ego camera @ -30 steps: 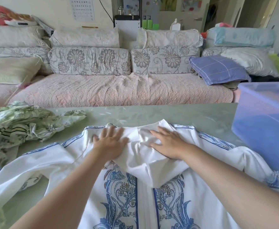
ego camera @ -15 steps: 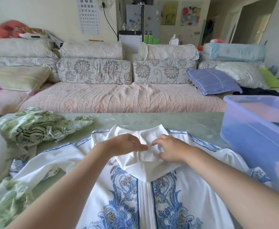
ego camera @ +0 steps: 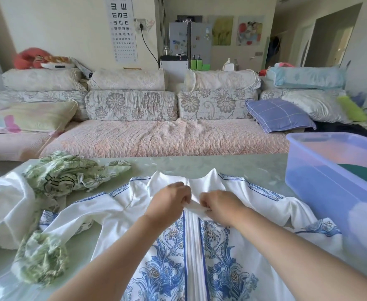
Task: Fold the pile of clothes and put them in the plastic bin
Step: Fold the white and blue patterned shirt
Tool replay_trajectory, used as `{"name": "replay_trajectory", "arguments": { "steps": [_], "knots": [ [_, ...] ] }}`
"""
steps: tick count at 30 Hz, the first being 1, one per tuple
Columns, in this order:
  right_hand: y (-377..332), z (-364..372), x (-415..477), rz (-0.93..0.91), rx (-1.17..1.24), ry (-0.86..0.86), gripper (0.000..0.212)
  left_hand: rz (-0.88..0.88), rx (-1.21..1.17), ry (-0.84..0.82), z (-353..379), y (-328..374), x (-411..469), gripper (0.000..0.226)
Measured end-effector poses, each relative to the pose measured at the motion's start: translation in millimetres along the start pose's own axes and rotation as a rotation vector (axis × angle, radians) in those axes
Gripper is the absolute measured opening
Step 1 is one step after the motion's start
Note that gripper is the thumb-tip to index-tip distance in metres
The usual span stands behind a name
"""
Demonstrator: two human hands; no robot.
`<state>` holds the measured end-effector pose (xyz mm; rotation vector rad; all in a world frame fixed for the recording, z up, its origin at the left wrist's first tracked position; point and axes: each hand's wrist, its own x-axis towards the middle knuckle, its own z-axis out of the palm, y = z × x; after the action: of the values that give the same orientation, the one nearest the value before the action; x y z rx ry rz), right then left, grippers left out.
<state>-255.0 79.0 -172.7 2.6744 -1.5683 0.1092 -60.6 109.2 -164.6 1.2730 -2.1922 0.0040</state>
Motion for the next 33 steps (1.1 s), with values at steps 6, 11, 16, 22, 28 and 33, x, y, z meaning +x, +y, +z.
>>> {"name": "replay_trajectory", "arguments": {
  "steps": [6,11,16,22,28,33],
  "knots": [
    [-3,-10,4,-0.089,0.05,0.246,0.037,0.232,0.225,-0.088,-7,-11,-9,0.027],
    [-4,-10,-9,0.041,0.254,-0.415,0.007,-0.262,-0.172,-0.951,-8,6,-23,0.025],
    [0,-5,2,0.123,0.331,-0.053,0.02,-0.448,-0.469,-0.354,-8,-6,-7,0.024],
    [-5,33,6,0.163,0.152,-0.219,0.073,-0.243,0.211,-0.536,22,-26,-12,0.069],
    [32,52,21,0.39,0.069,-0.271,0.081,-0.276,0.466,-0.535,33,-48,-5,0.075],
    [34,62,56,0.331,-0.026,0.047,0.069,-0.209,0.464,-0.167,53,-70,28,0.06]
  ]
}}
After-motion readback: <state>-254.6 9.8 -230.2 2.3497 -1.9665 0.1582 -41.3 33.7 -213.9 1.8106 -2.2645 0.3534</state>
